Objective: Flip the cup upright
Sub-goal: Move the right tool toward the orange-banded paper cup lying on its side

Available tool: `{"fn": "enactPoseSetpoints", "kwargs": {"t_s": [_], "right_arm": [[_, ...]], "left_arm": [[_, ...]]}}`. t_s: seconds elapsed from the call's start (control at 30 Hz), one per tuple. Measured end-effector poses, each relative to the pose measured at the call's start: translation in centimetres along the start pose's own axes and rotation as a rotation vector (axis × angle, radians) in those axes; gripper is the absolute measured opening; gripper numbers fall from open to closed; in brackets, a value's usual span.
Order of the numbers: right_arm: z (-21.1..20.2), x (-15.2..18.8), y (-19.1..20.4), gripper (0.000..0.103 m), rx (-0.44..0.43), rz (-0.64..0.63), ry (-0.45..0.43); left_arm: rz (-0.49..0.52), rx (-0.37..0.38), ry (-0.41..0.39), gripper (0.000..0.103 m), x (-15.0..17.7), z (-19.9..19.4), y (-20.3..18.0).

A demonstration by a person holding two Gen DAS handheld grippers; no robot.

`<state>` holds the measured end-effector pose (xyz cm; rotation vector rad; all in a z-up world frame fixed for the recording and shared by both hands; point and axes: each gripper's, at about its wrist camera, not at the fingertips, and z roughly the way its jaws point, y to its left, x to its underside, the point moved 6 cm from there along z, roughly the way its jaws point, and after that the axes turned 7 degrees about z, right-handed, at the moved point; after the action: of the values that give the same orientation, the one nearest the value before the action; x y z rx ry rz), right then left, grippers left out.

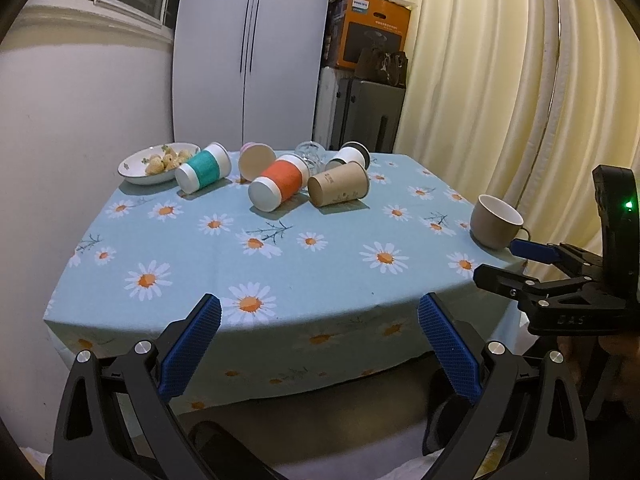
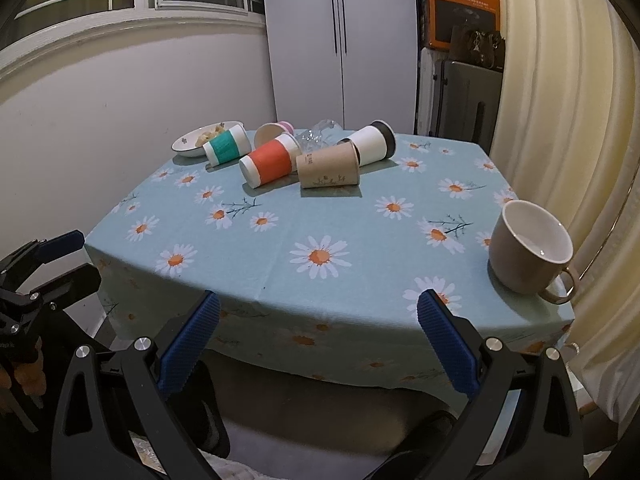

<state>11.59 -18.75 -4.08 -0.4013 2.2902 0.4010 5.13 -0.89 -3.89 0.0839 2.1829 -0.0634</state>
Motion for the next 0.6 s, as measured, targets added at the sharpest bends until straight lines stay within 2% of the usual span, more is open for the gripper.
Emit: {"fn": "enactPoseSetpoints", "kwargs": {"t_s": [0.3, 0.6], "right_arm": [[1.4, -0.3, -0.6, 0.098, -0.024, 0.060, 0.063], [3.8, -1.0, -1.5, 0.098, -0.029, 0.108, 0.145]], "left_arm": [[-0.035, 0.056, 0.036, 0.096, 0.1, 0.8, 0.2], [-0.106, 0.122, 0.123, 0.096, -0.1, 3.0, 1.5]]}}
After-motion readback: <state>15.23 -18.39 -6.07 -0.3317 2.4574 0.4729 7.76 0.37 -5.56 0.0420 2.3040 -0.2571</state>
